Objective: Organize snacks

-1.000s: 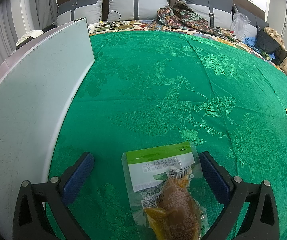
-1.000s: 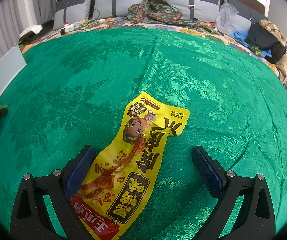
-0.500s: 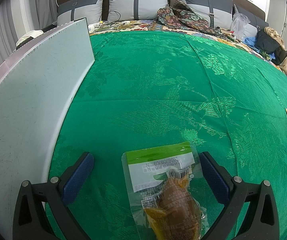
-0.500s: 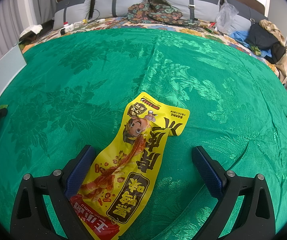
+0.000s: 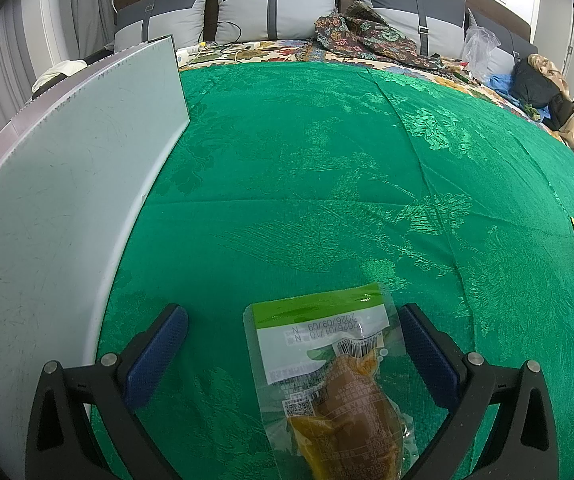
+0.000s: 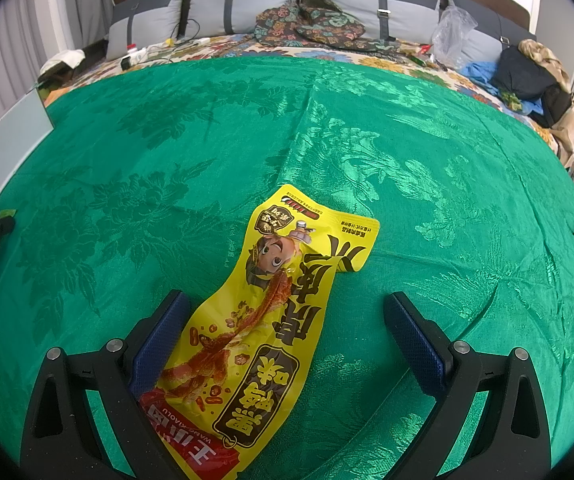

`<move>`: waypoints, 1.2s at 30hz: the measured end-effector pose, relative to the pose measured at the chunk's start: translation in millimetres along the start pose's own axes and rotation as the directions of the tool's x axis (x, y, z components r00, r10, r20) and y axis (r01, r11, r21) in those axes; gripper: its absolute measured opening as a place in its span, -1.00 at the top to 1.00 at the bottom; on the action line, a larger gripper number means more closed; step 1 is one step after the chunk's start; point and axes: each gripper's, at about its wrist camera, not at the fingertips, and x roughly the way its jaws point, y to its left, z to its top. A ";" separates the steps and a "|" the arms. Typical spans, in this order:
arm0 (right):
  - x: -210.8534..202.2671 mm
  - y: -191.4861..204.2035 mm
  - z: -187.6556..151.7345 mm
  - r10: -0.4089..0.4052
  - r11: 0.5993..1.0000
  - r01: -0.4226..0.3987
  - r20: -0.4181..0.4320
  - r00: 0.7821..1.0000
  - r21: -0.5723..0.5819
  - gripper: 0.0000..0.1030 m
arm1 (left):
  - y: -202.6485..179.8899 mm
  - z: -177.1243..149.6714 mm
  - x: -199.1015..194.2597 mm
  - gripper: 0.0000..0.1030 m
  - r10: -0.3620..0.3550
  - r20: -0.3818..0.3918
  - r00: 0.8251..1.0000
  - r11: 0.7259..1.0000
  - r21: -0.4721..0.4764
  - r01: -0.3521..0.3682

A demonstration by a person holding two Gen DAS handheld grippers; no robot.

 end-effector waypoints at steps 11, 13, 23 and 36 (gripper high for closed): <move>-0.1 0.0 -0.2 0.000 1.000 0.000 0.000 1.000 0.000 -0.94 | 0.0 0.0 -0.1 -1.00 0.000 0.000 1.000 1.000 0.000 0.000; 0.0 0.1 -0.2 0.000 1.000 0.000 0.000 1.000 0.000 -0.94 | 0.0 0.0 -0.1 -1.00 0.000 0.000 1.000 1.000 0.000 0.000; 4.7 2.6 12.3 -0.009 1.000 0.012 -0.113 0.994 0.027 -0.93 | -2.6 5.5 -0.3 -1.00 0.017 -0.100 0.995 0.999 -0.032 -0.021; -13.6 -18.4 17.2 0.195 0.951 -0.145 -0.164 0.967 0.275 0.18 | -19.1 -4.3 -32.1 -0.04 -0.082 -0.130 0.988 0.990 0.099 0.095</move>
